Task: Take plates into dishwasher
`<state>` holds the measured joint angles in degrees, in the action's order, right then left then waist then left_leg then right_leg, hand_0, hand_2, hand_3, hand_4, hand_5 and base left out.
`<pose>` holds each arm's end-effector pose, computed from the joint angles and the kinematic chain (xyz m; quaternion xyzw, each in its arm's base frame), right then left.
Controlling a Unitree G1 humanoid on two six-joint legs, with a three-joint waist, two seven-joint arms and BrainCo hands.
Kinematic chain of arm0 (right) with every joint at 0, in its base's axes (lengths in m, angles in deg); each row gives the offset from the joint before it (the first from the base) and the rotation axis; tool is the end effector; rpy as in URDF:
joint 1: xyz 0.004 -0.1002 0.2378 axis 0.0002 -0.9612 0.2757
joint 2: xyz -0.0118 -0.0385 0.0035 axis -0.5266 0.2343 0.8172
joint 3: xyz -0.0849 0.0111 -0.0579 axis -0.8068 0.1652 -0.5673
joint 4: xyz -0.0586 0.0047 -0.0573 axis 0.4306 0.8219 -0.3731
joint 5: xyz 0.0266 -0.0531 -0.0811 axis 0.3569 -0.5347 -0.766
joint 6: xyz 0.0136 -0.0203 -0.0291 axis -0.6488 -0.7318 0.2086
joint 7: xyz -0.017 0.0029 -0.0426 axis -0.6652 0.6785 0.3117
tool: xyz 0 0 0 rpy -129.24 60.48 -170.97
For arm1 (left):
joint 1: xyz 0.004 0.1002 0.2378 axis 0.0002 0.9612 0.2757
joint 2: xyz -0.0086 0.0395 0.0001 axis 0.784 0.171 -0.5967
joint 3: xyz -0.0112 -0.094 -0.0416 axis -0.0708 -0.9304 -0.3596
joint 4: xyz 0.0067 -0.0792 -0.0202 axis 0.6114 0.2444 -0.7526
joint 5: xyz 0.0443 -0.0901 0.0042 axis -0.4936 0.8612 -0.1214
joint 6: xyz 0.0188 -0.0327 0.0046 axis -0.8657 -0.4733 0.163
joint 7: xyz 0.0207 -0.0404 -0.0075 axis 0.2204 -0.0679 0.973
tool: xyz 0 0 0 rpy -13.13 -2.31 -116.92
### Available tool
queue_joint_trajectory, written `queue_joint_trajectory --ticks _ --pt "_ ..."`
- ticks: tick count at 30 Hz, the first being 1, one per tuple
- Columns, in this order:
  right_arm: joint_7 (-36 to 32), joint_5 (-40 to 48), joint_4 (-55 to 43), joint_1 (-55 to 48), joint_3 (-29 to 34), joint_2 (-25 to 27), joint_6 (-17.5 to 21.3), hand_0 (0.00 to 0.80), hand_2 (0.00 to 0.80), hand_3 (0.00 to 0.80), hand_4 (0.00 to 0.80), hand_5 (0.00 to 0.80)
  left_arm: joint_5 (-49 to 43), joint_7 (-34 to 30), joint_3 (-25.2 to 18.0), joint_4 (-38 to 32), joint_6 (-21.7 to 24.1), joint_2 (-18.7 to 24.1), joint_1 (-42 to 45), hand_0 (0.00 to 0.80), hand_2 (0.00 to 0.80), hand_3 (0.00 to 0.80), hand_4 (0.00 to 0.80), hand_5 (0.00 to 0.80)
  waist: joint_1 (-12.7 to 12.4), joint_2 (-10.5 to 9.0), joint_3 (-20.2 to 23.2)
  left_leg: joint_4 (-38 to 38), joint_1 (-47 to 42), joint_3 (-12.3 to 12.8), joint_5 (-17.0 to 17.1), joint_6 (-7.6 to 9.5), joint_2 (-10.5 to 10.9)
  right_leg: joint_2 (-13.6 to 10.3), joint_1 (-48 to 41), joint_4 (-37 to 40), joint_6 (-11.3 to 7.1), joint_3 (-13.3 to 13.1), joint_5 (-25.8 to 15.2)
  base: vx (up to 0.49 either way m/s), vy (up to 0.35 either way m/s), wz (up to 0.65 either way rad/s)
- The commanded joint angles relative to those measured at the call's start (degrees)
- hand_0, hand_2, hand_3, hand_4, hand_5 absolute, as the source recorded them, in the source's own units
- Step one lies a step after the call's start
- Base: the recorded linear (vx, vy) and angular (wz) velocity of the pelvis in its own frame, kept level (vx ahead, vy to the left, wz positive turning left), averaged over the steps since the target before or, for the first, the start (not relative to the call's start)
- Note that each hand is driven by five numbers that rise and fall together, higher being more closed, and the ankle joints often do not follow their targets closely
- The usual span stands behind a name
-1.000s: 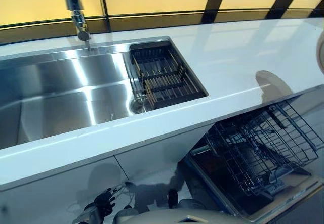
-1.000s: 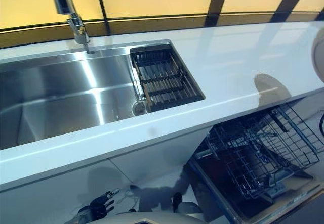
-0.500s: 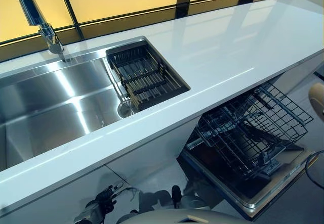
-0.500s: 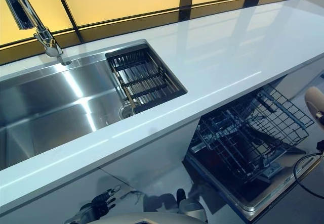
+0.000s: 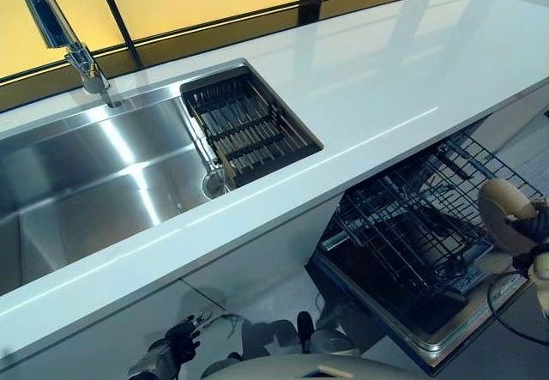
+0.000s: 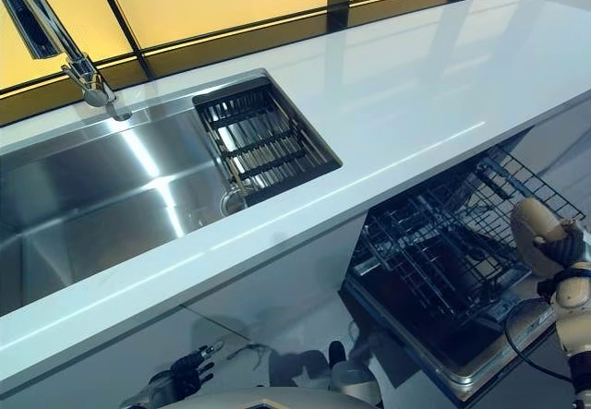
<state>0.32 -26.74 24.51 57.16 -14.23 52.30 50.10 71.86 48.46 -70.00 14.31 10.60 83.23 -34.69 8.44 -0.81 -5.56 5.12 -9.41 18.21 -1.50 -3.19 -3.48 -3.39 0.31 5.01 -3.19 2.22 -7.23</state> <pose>0.1695 -0.3746 0.0693 -0.4920 0.2218 -0.2335 0.8089 0.0734 0.2333 -0.1086 -0.1351 0.5406 0.1207 0.8216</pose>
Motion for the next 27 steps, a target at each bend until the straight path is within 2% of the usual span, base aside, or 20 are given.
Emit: queue_joint_trajectory --ticks 1,22,27 --pt "0.37 3.04 2.37 8.17 -1.69 0.19 1.72 0.8 0.8 0.8 0.8 0.8 -2.43 0.43 0.05 -0.6 -0.05 0.35 -2.13 0.0 0.0 0.0 0.0 0.0 -2.07 -1.5 0.32 -3.32 2.18 -2.02 -3.46 4.43 2.18 -2.13 -0.68 -5.6 -4.34 1.84 4.94 0.012 -0.031 0.0" --pt "-1.45 6.07 6.81 17.19 -10.58 -5.04 -2.0 0.8 0.8 0.8 0.8 0.8 -1.97 -0.62 0.85 -0.99 -0.05 -0.04 -1.71 0.0 0.0 0.0 0.0 0.0 -5.06 -0.29 0.25 -3.46 2.22 -3.15 -3.09 3.86 2.13 -3.09 -1.11 -6.12 -3.85 4.86 5.63 0.008 -0.012 0.03" --pt "-1.61 6.51 9.14 19.22 -12.22 -5.55 -2.55 0.8 0.8 0.8 0.8 0.8 4.25 -0.82 -0.02 -2.36 1.1 -0.42 -1.77 0.0 0.0 0.0 0.0 0.0 -5.76 0.3 -0.35 -3.58 2.5 -3.68 -3.05 3.86 2.33 -3.54 -0.94 -6.51 -3.87 5.57 5.74 0.001 -0.014 0.02"
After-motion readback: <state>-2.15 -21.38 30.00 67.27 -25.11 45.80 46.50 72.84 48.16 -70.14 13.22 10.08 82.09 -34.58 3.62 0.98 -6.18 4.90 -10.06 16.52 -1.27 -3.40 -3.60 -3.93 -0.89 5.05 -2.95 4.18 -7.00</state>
